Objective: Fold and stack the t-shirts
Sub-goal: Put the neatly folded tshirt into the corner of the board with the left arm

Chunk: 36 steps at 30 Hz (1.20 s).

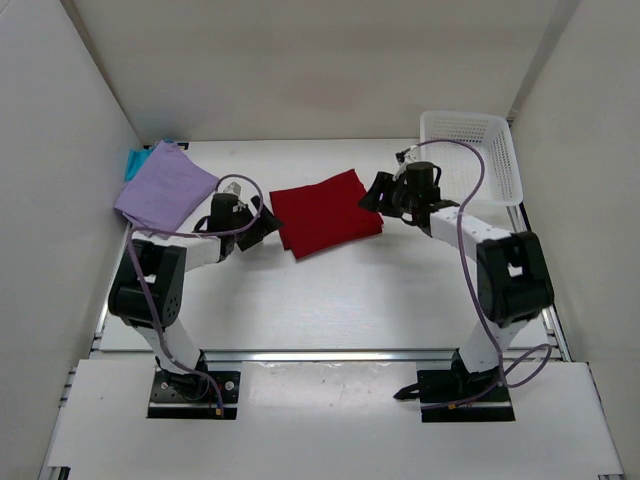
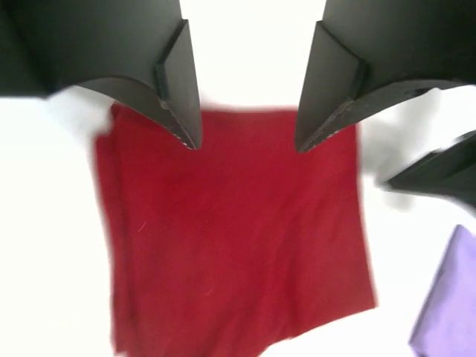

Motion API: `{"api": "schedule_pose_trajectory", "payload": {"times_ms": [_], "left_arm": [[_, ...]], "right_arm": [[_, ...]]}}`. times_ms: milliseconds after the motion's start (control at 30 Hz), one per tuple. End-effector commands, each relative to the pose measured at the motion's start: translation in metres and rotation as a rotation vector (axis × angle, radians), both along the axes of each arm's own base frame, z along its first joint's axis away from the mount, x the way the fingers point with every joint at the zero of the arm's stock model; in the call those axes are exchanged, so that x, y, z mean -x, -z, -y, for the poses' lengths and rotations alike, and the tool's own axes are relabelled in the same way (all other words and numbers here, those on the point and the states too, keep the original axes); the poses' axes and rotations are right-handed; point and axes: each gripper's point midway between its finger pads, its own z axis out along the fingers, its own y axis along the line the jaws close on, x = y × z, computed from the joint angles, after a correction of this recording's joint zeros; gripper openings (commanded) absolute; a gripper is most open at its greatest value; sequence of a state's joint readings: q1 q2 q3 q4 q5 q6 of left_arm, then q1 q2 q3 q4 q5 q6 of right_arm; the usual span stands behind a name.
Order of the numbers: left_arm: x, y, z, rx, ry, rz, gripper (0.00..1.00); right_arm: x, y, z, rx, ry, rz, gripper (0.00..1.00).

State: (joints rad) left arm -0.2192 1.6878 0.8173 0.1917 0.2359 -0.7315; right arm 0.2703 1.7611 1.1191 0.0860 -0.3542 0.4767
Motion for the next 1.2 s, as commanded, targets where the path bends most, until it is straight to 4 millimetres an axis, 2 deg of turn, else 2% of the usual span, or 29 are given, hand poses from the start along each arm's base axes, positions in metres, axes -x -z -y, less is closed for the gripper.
{"api": "schedule_pose_trajectory", "payload": {"times_ms": [0,33,67,100,133,167,200,233,267,300,333,400,433,500,533,567,600,667,733,833,900,933,967,1033,1067,1100,1133,1167], "left_arm": [[0.0,0.028,-0.009,-0.088,-0.011,-0.075,0.91],[0.002,0.037,-0.008,-0.098,-0.01,-0.104,0.9],[-0.005,0.034,-0.008,-0.112,-0.015,-0.092,0.89],[-0.01,0.038,-0.005,-0.127,-0.009,-0.096,0.89],[-0.005,0.049,0.0,-0.134,0.003,-0.128,0.87],[-0.011,0.051,0.006,-0.138,0.012,-0.125,0.85],[-0.017,0.048,0.01,-0.122,0.012,-0.113,0.82],[-0.019,0.051,0.02,-0.115,0.032,-0.113,0.8],[-0.017,0.06,0.03,-0.094,0.046,-0.136,0.76],[-0.021,0.056,0.039,-0.069,0.055,-0.126,0.73],[-0.026,0.059,0.048,-0.059,0.066,-0.126,0.7],[-0.025,0.068,0.069,-0.05,0.1,-0.138,0.54],[-0.033,0.059,0.076,-0.035,0.103,-0.112,0.48],[-0.043,0.058,0.085,-0.04,0.1,-0.102,0.23],[-0.051,0.05,0.093,-0.043,0.119,-0.076,0.17],[-0.052,0.051,0.094,-0.044,0.112,-0.086,0.08],[-0.063,0.037,0.099,-0.042,0.118,-0.058,0.01],[-0.083,0.006,0.101,-0.029,0.12,0.021,0.0],[-0.095,-0.017,0.096,-0.022,0.114,0.068,0.0],[-0.117,-0.059,0.064,-0.017,0.082,0.128,0.0],[-0.129,-0.093,0.026,-0.026,0.03,0.175,0.0],[-0.131,-0.099,0.013,-0.044,0.012,0.173,0.0],[-0.14,-0.124,-0.011,-0.048,-0.021,0.22,0.0],[-0.143,-0.146,-0.043,-0.073,-0.071,0.239,0.0],[-0.145,-0.162,-0.067,-0.078,-0.104,0.268,0.0],[-0.143,-0.172,-0.088,-0.075,-0.139,0.276,0.0],[-0.144,-0.177,-0.121,-0.078,-0.198,0.285,0.0],[-0.137,-0.175,-0.134,-0.074,-0.225,0.278,0.0]], "right_arm": [[0.023,-0.039,-0.004,-0.051,0.041,0.077,0.53],[0.023,-0.048,-0.007,-0.064,0.038,0.113,0.56],[0.035,-0.049,-0.009,-0.067,0.03,0.116,0.57],[0.04,-0.06,-0.009,-0.08,0.029,0.147,0.57],[0.043,-0.063,-0.014,-0.095,0.023,0.147,0.57],[0.05,-0.073,-0.016,-0.1,0.017,0.179,0.58],[0.06,-0.072,-0.019,-0.108,0.003,0.174,0.58],[0.061,-0.082,-0.02,-0.116,-0.004,0.203,0.58],[0.065,-0.082,-0.022,-0.126,-0.006,0.204,0.58],[0.071,-0.082,-0.023,-0.134,-0.012,0.202,0.58],[0.074,-0.09,-0.023,-0.145,-0.027,0.224,0.58],[0.081,-0.089,-0.023,-0.15,-0.036,0.219,0.58],[0.084,-0.095,-0.022,-0.153,-0.034,0.236,0.58],[0.092,-0.089,-0.017,-0.163,-0.029,0.226,0.58],[0.096,-0.089,-0.015,-0.162,-0.027,0.235,0.58],[0.098,-0.085,-0.01,-0.16,-0.017,0.231,0.58],[0.104,-0.079,-0.005,-0.159,-0.008,0.224,0.58],[0.112,-0.072,0.004,-0.167,0.008,0.215,0.58],[0.121,-0.058,0.011,-0.163,0.012,0.19,0.59],[0.129,-0.033,0.019,-0.144,0.021,0.133,0.59],[0.134,-0.029,0.017,-0.157,0.011,0.124,0.59],[0.136,-0.021,0.016,-0.154,0.007,0.105,0.59],[0.137,-0.019,0.014,-0.161,-0.004,0.101,0.59],[0.139,-0.016,0.008,-0.166,-0.022,0.084,0.59],[0.138,-0.014,0.005,-0.162,-0.039,0.079,0.58],[0.137,-0.017,0.002,-0.163,-0.051,0.085,0.58],[0.14,-0.016,-0.005,-0.163,-0.076,0.08,0.59],[0.141,-0.015,-0.007,-0.166,-0.088,0.07,0.58]]}}
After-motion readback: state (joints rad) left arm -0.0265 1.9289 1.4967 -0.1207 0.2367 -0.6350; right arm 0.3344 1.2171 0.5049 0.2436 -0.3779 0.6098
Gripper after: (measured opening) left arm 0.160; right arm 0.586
